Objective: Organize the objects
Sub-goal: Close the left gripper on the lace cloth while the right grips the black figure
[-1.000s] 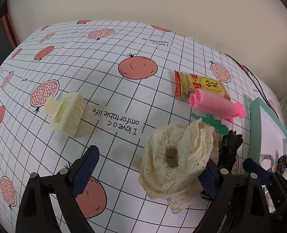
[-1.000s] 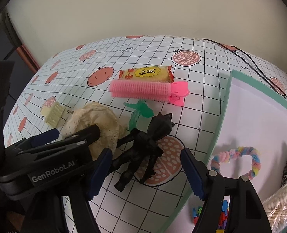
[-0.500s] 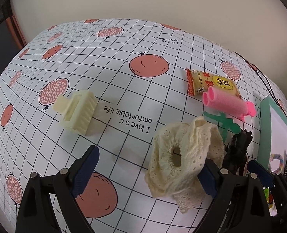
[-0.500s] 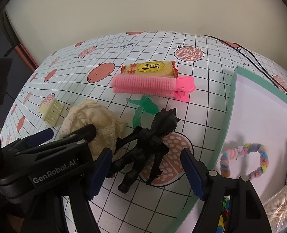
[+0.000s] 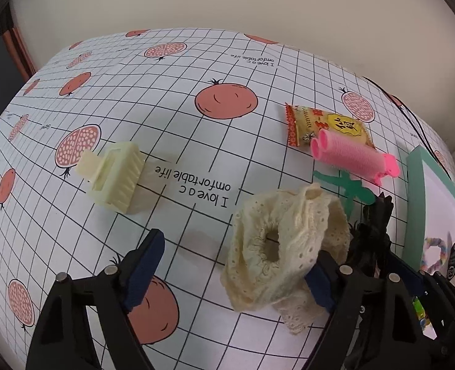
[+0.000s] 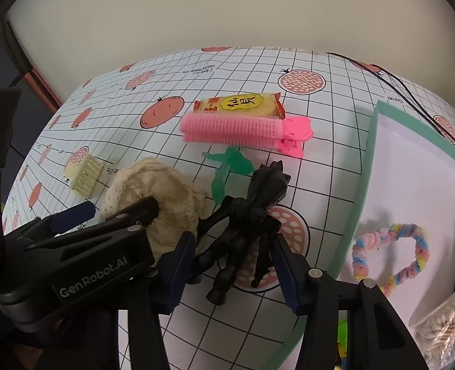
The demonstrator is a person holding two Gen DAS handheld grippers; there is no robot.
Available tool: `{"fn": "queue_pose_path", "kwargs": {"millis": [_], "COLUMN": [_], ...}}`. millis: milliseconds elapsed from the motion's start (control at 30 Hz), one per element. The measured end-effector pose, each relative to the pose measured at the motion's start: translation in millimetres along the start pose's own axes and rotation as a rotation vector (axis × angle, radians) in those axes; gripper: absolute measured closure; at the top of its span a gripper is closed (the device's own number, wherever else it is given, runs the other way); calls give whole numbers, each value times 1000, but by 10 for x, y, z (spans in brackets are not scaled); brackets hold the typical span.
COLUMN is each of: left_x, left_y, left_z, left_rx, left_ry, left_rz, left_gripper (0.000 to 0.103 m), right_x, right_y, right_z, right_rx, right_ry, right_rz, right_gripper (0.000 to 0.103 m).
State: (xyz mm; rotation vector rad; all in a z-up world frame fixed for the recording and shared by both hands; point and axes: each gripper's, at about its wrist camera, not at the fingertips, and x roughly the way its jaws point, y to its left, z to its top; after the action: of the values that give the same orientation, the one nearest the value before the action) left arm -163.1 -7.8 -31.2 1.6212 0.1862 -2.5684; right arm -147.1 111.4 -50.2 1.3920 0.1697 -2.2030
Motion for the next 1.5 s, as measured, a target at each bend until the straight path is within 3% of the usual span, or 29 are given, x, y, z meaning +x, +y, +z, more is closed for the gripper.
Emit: {"fn": "queue_pose_path", "kwargs": {"millis": [200, 567, 700, 1000, 1300, 1500], "left_x": [-32, -45, -12, -7, -33, -83], "left_y": [-82, -71, -49, 25, 161, 283], "left_z": [-11, -34, -29, -43, -7, 15], "left_rx": [25, 14, 13, -25, -99, -141], "left_ry": [-1, 6, 19, 20, 4, -29], "left_rz": [-47, -53, -32, -24, -1, 61], "left_gripper": [43, 46, 74, 85, 88, 90], "right_x": [-11, 5, 25, 47, 32, 38], "right_y": [-34, -2, 33, -22, -33, -41], "right_z": [8, 22, 18, 22, 28, 30], "right_rx": [5, -5, -21, 15, 35, 41], "right_ry": [5, 15, 20, 31, 37, 40], "right_rz": [2, -34, -41, -8, 29, 33], "right_gripper": [49, 49, 47, 46, 46, 48]}}
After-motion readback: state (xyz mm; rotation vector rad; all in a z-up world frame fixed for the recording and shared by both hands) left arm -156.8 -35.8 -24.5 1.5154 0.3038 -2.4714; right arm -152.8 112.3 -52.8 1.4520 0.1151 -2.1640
